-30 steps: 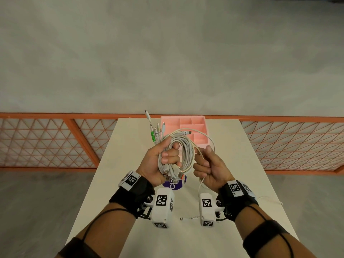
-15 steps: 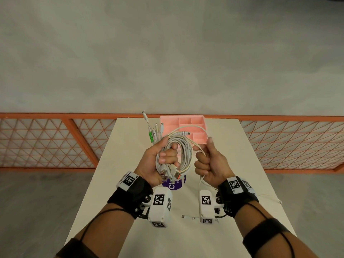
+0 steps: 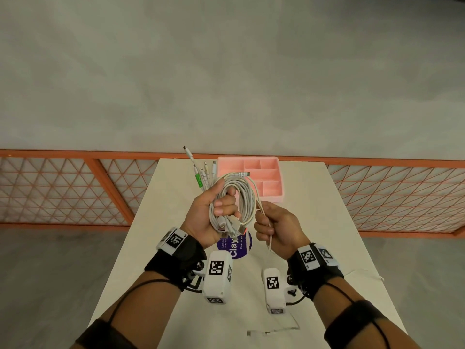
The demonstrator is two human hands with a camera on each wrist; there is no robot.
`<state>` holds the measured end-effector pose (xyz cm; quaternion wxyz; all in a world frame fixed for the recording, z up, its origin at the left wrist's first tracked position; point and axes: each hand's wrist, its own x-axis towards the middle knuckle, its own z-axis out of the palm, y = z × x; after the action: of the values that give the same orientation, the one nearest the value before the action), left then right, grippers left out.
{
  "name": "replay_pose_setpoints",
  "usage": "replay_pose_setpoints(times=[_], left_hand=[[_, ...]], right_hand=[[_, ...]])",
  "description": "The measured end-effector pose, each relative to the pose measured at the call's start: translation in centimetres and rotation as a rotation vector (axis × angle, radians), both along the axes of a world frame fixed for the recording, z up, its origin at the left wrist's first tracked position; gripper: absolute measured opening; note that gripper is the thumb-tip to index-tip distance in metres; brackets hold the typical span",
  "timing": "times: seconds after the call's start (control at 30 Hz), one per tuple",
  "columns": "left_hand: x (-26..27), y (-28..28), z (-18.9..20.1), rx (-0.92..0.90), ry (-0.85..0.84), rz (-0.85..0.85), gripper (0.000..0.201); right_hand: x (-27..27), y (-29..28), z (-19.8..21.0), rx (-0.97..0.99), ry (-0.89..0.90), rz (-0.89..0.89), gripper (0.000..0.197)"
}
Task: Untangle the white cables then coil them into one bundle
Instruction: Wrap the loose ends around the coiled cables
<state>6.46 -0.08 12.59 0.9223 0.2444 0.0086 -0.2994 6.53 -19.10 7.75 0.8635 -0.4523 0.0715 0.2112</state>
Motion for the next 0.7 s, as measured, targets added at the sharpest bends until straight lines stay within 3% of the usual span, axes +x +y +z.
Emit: replay_pose_setpoints(times=[0.17, 0.4, 0.53, 0.7], left_hand=[[0.2, -0.4, 0.2, 0.031, -0.029, 0.081, 0.03], [0.3, -1.1, 0.0, 0.031, -0.074, 0.105, 0.027], [0.3, -1.4, -0.2, -0.015, -0.043, 0.088, 0.027], [0.6, -1.6, -0.1, -0.002, 0.028, 0.145, 0.03]], right_hand=[[-0.5, 1.1, -0.8, 0.035, -0.046, 0.033, 0.024], [-1.3, 2.1, 0.0, 0.07, -0.07, 0.07, 0.03], [-1.8, 2.4, -0.3, -0.011, -0.164, 0.025, 0.033], [-2.2, 3.0, -0.5, -0.195, -0.273, -0.029, 0.024]])
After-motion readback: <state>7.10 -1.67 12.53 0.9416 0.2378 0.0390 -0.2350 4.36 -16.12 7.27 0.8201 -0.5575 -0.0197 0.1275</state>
